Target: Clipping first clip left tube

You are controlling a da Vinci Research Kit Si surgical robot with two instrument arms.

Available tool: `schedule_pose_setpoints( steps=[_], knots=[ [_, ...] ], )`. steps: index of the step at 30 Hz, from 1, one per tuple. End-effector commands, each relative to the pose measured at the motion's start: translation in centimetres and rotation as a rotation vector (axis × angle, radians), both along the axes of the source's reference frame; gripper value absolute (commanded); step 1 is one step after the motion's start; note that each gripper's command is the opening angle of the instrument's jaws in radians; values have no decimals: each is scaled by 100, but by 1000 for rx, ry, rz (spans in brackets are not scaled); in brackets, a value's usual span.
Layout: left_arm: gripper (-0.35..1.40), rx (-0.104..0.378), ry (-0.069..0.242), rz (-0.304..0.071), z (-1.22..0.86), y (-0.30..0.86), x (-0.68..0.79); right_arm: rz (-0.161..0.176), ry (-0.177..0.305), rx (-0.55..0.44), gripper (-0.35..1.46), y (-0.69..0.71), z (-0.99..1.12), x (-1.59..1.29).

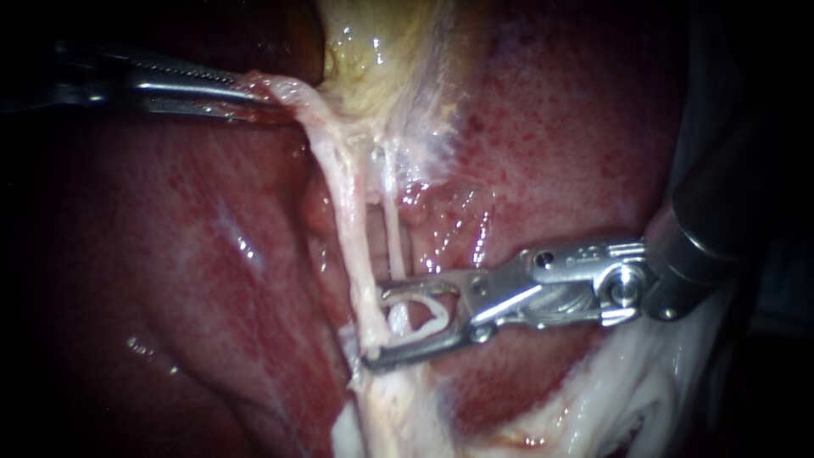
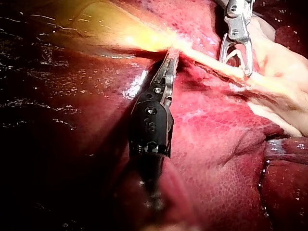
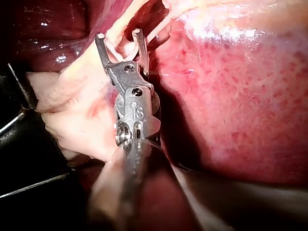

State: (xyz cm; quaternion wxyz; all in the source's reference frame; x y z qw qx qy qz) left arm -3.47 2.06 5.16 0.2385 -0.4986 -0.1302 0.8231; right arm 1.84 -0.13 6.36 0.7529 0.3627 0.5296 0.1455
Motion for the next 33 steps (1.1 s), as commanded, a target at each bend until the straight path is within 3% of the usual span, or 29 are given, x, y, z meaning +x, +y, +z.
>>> schedule_pose_setpoints(
  steps=[1,9,23,33],
  knots=[
    [-35,0,0,0,0,0,0,8,10,8,47,-1,-1,2],
    [-35,0,0,0,0,0,-1,-17,46,44,46,-2,-2,17],
    [-35,-2,-2,-2,3,0,-2,-6,37,44,46,-4,3,43],
    [-35,-3,-2,-2,5,0,-2,-3,30,64,46,-17,-19,55]
  ],
)
